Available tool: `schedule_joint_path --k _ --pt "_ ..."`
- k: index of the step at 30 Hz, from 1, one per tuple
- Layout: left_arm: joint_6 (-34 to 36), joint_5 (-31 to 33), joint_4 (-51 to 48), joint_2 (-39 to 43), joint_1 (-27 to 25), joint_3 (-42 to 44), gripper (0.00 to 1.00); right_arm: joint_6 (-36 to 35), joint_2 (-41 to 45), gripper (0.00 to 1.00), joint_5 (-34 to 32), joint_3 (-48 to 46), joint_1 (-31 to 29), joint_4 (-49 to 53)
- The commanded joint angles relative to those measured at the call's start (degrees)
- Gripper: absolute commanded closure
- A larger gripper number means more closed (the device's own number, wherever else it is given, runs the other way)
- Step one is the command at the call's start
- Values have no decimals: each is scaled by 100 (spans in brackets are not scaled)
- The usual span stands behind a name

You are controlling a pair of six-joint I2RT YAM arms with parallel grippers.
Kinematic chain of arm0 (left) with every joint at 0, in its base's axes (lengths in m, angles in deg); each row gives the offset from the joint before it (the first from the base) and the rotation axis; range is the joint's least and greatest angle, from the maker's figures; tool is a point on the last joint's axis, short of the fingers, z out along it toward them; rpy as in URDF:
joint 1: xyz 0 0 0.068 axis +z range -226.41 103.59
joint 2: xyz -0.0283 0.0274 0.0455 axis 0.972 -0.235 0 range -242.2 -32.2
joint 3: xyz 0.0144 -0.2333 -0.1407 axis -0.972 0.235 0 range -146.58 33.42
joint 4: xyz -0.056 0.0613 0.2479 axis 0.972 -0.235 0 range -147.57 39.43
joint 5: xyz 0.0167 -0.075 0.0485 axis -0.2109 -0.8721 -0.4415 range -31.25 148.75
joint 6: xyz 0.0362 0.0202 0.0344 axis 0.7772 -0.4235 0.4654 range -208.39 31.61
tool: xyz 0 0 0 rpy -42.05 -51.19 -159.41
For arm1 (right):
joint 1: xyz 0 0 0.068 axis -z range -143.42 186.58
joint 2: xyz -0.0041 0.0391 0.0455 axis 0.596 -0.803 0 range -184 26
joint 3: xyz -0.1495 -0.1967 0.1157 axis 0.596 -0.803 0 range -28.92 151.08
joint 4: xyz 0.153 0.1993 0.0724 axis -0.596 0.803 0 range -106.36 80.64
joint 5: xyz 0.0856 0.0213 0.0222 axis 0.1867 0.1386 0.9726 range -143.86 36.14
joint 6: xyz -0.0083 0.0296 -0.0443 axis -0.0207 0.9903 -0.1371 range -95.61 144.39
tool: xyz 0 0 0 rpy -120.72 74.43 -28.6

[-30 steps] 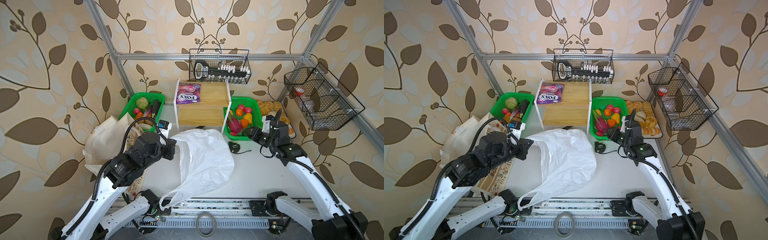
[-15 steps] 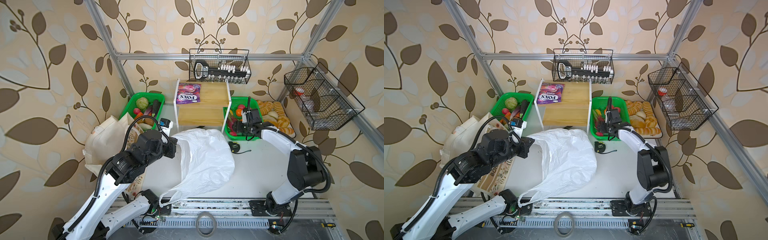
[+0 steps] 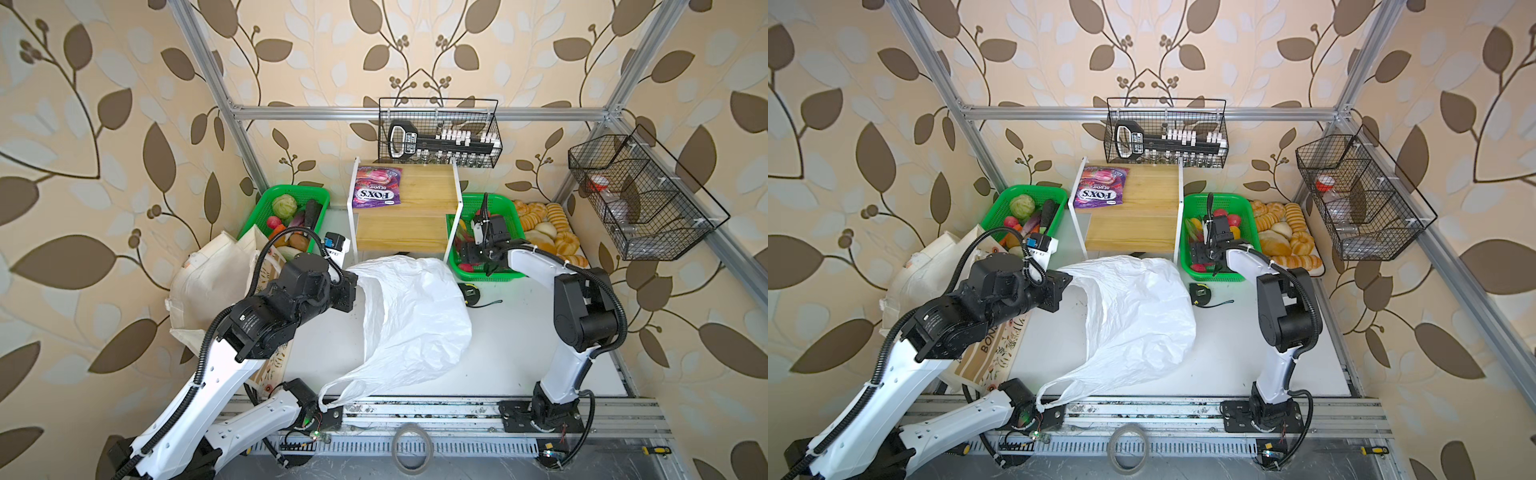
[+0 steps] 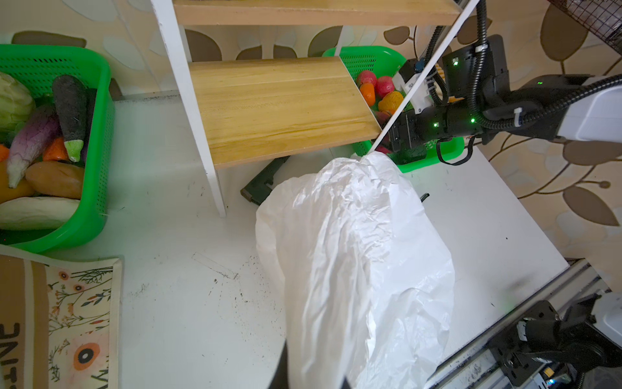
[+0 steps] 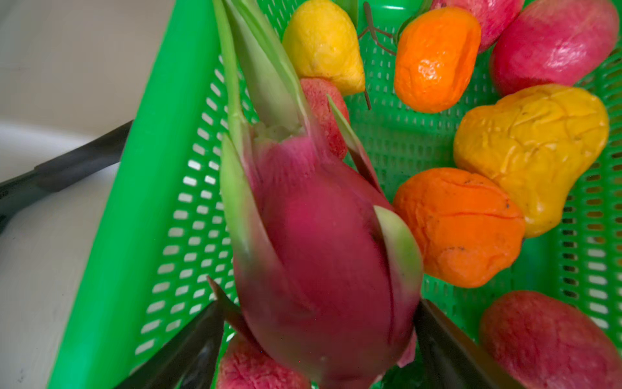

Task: Place the mixed food into the grocery bags and tie them
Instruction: 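Reach the right gripper down to the pink dragon fruit in the fruit basket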

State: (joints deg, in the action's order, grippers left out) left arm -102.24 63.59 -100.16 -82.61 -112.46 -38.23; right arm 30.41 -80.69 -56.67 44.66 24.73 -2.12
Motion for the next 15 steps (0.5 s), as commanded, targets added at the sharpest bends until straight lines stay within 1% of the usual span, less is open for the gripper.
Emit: schedule_joint_path --k 1,4,6,8,12,15 --pt "59 -46 -52 16 -25 -243 100 -208 -243 12 27 66 -23 15" --pt "57 -82 -43 23 -27 -276 100 -231 -364 11 206 133 21 107" --pt "28 -95 -51 31 -26 -305 100 -120 -426 15 395 216 83 193" --pt "-3 -76 -69 70 -25 -322 100 -5 -377 25 656 237 153 209" --pt "-93 -43 -87 164 -25 -318 100 225 19 42 849 168 252 96" --pt "-144 -34 -94 207 -28 -288 100 419 392 51 1027 70 364 -22"
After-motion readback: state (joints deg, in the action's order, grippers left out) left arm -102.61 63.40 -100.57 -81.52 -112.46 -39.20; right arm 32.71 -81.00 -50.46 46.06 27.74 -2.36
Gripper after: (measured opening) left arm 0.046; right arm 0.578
